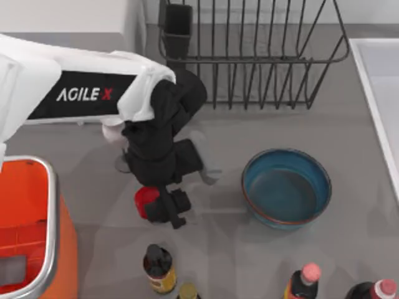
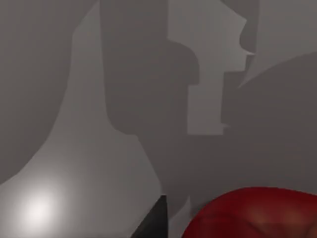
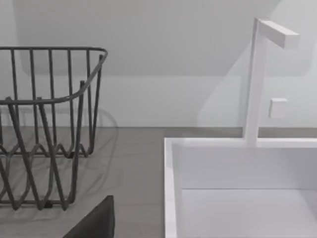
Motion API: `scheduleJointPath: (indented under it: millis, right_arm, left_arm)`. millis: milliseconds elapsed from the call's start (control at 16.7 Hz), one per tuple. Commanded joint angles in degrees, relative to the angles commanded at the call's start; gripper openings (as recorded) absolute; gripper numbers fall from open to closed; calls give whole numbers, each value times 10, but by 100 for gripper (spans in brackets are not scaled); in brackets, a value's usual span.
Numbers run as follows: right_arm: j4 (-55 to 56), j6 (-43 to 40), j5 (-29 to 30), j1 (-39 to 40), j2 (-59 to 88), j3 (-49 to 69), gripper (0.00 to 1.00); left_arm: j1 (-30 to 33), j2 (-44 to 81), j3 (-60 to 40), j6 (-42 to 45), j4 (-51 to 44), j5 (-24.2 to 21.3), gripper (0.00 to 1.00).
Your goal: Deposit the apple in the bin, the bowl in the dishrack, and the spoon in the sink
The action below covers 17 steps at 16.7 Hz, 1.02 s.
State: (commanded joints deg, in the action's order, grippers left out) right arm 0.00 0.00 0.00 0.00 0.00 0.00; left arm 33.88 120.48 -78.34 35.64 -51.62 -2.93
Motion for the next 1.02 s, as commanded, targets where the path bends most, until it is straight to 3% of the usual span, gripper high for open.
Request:
scheduleJointPath:
  millis: [240,300,1020]
  right_arm:
    - [0,0,0,0,0,0,100]
    - [0,0,0,0,0,0,100]
    - [0,0,0,0,0,0,100]
  left_arm:
    - [0,0,0,0,0,0,2]
    - [0,0,0,0,0,0,0]
    - [22,-1,-45,27,-14,7,0]
